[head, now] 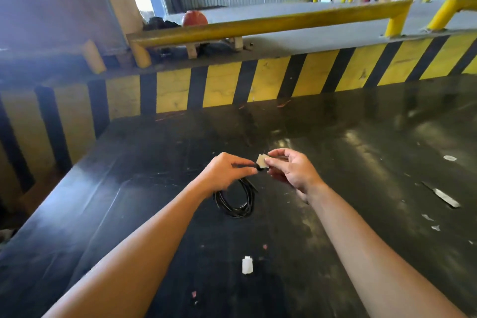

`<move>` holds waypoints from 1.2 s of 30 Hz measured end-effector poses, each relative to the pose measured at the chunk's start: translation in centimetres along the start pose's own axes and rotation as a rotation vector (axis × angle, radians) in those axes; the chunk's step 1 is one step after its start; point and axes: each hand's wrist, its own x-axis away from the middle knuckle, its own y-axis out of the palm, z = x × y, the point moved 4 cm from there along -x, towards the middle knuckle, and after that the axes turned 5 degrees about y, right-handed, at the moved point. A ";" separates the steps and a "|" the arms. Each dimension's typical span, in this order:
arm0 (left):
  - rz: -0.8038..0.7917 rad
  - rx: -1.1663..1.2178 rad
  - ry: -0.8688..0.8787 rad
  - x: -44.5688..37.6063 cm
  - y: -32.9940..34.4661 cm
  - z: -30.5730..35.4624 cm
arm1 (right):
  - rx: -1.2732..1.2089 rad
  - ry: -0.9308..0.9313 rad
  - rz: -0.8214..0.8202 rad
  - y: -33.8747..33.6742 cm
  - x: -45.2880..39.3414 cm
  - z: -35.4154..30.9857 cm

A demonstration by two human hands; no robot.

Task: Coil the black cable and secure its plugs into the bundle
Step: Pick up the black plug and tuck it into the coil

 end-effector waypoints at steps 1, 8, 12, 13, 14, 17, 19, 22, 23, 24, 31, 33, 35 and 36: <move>-0.002 0.041 0.013 -0.4 -0.4 1.0 | -0.007 -0.020 0.012 -0.1 -0.1 -1.0; -0.002 0.214 0.087 -3.0 -2.7 5.3 | 0.079 -0.174 0.109 -1.0 -1.2 -6.2; 0.014 0.241 0.119 -4.4 -4.6 6.5 | 0.193 -0.274 0.080 -0.5 -1.4 -9.2; 0.017 0.256 0.129 -4.7 -5.2 6.8 | 0.238 -0.310 0.058 -0.4 -1.5 -10.1; 0.020 0.266 0.139 -5.1 -5.8 7.1 | 0.286 -0.346 0.034 -0.2 -1.7 -10.9; 0.018 0.270 0.184 -6.1 -7.5 8.2 | 0.465 -0.433 0.015 0.0 -2.2 -13.2; 0.010 0.270 0.217 -6.8 -8.4 8.9 | 0.591 -0.501 0.035 0.2 -2.5 -14.7; 0.012 0.300 0.259 -7.7 -9.8 9.9 | 0.732 -0.590 0.042 0.8 -3.1 -16.7; 0.011 0.317 0.273 -8.0 -10.2 10.3 | 0.768 -0.611 0.052 0.9 -3.3 -17.3; 0.008 0.321 0.289 -8.3 -10.7 10.8 | 0.790 -0.628 0.067 1.0 -3.5 -17.9; -0.049 0.268 0.382 -10.5 -13.1 12.5 | 0.911 -0.729 0.212 1.8 -4.4 -21.0; -0.060 0.267 0.397 -10.9 -13.5 12.8 | 0.926 -0.749 0.289 2.1 -4.6 -21.6; -0.069 0.259 0.405 -11.5 -13.8 13.0 | 0.910 -0.733 0.353 2.3 -4.9 -22.1; -0.074 0.250 0.402 -11.7 -13.9 13.1 | 0.891 -0.700 0.383 2.3 -5.2 -22.3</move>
